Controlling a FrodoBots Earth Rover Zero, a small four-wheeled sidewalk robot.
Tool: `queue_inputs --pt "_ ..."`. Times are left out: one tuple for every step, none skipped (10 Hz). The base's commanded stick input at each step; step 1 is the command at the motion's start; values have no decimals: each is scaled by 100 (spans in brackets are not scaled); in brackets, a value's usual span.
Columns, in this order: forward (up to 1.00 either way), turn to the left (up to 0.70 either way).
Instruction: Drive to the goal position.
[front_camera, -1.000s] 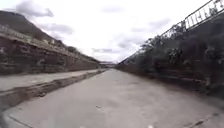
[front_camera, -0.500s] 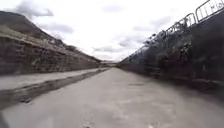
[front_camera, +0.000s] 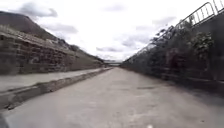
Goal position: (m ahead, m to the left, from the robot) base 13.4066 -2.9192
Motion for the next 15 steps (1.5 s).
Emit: queue_inputs --pt "100 0" --pt "100 0" --pt "100 0" --pt "100 -40" --pt "100 -40" --pt "100 -40" --pt "100 0" --pt "100 0" --pt "100 0" --pt "100 0" --pt "100 0" --pt "100 0" --pt "100 0" --pt "100 0" --pt "100 0"
